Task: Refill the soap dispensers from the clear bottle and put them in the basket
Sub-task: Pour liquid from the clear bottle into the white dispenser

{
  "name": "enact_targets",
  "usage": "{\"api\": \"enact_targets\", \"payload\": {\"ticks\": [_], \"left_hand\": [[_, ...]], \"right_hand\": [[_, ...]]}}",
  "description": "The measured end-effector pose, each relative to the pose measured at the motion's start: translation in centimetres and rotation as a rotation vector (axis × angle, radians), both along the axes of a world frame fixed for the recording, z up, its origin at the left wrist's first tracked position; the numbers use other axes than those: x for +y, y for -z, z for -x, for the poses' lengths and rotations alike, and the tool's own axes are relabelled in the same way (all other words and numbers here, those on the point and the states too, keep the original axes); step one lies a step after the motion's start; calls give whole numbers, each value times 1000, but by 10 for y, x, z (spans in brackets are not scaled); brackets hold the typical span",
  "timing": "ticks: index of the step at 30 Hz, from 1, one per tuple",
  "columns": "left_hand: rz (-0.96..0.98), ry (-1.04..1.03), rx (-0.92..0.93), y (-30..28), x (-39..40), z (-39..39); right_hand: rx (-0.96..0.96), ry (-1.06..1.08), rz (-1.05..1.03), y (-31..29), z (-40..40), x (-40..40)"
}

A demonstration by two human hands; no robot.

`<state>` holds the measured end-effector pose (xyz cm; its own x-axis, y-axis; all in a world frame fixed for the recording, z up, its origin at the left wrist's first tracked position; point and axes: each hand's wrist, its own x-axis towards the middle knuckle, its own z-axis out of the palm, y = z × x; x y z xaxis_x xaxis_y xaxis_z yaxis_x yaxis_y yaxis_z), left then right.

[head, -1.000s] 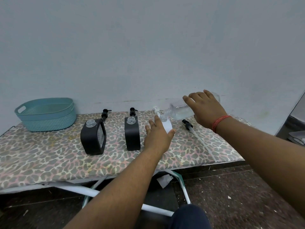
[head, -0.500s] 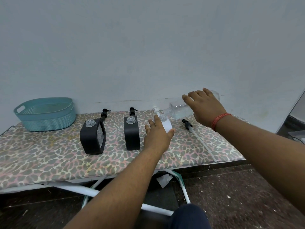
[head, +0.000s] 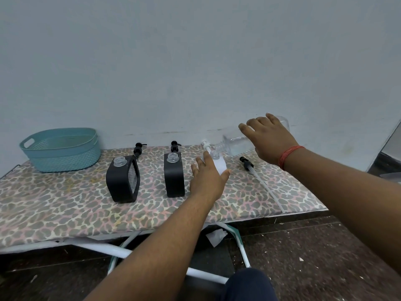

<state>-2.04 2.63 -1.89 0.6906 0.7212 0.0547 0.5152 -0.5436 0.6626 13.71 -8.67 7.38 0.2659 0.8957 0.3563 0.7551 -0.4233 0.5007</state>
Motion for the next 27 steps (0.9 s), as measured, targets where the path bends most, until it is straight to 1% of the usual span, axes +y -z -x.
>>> {"api": "enact_targets", "payload": {"ticks": [16,27], "left_hand": [[-5,-5,2,-1,-1,0],[-2,-3,3,-1,-1,0]], "right_hand": [[-27,12,44,-6,2,1],[-84,-6,65,-13,4,4]]}}
